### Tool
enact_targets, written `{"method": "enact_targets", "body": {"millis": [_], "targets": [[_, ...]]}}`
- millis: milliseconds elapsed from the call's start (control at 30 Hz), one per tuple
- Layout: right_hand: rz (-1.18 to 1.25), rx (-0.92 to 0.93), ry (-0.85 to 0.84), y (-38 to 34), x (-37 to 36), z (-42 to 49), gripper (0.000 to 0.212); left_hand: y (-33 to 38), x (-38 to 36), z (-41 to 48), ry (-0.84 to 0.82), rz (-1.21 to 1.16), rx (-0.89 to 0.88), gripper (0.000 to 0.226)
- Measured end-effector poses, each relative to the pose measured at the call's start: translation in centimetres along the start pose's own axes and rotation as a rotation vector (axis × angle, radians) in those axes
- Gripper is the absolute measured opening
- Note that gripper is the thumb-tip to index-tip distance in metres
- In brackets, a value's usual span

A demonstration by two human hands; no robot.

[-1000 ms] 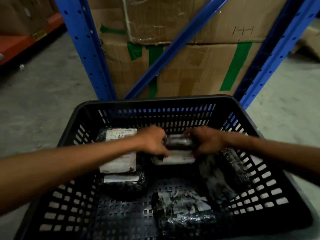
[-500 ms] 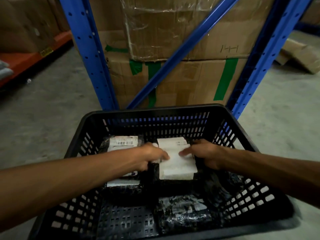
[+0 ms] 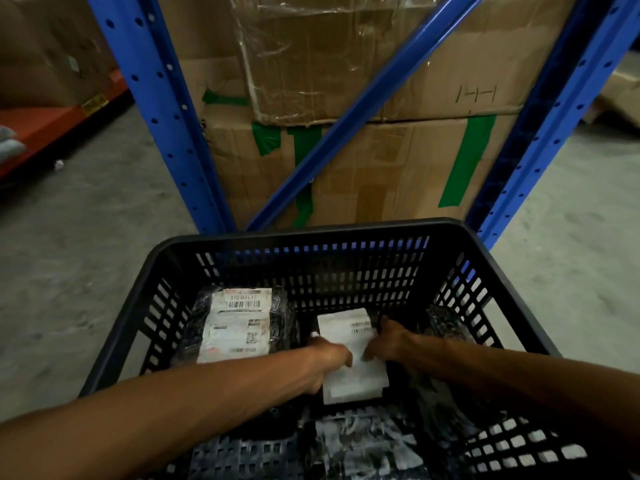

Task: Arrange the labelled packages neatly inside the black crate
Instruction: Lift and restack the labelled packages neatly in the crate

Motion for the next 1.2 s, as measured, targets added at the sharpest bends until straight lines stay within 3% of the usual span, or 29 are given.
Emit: {"method": "enact_targets", "body": {"millis": [67,167,233,333,467,567,667,833,933,1000,1067,1133,1200], "targets": [[-0.142,0.034,-0.027,-0.5,0.0,0.2,0.076,-0.3,-0.3,0.7,0.013,0.033,-0.001,0.084],[-0.288,0.065,-0.095,-1.3,0.9,-0.6,0.061,0.1,0.4,0.1,0.028,0.063,-0.024,0.072],[-0.383,0.116,-0.167,-2.2,1.3,-2.2,0.061,0.0,1.1,-0.9,0.041,0.164,-0.090,0.073],[-0.732,0.346,-0.374,-4.5,1.3,-5.9,0.087,-0.6,1.2,-4.8,0.030,0.574,-0.334,0.087],[-1.156,0.678,-0.550,-4.7,0.7,-12.0,0.092,-5.2,0.7,-8.8,0.061,1.268,-0.607,0.093],[-1.170,0.770,-0.684,-2.5,-1.5,-15.4,0.068,-8.8,0.0,-9.1,0.092,1.590,-0.571,0.096],[-0.961,0.825,-0.613,-2.9,-2.0,-16.0,0.034,-9.8,-1.4,-9.0,0.066,1.688,-0.551,0.085],[-0.784,0.812,-0.675,-2.8,-0.9,-16.7,0.062,-8.9,-1.2,-9.3,0.120,1.582,-0.709,0.064],[-0.538,0.680,-0.664,-3.1,0.9,-16.0,0.042,-8.2,0.5,-10.1,-0.095,1.236,-0.774,0.038],[-0.203,0.571,-0.710,-3.7,1.9,-16.2,0.028,-9.1,1.6,-9.4,-0.276,0.970,-0.684,0.034],[0.097,0.494,-0.708,-4.4,3.1,-16.4,0.029,-10.1,2.5,-8.6,-0.387,0.669,-0.550,0.049],[0.298,0.425,-0.595,-4.4,4.4,-15.4,0.031,-9.9,3.6,-8.3,-0.430,0.304,-0.401,0.071],[0.413,0.318,-0.393,-3.8,5.6,-13.8,0.041,-8.3,4.7,-8.0,-0.452,-0.021,-0.292,0.070]]}}
Point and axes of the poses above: each hand's wrist, its own z-axis towards the middle knuckle, its own x-axis out of the back of the hand, y = z × x, the point moved 9 cm from there along z, towards the middle knuckle, and after that the axes turned 15 degrees about x, right-handed, at the moved point
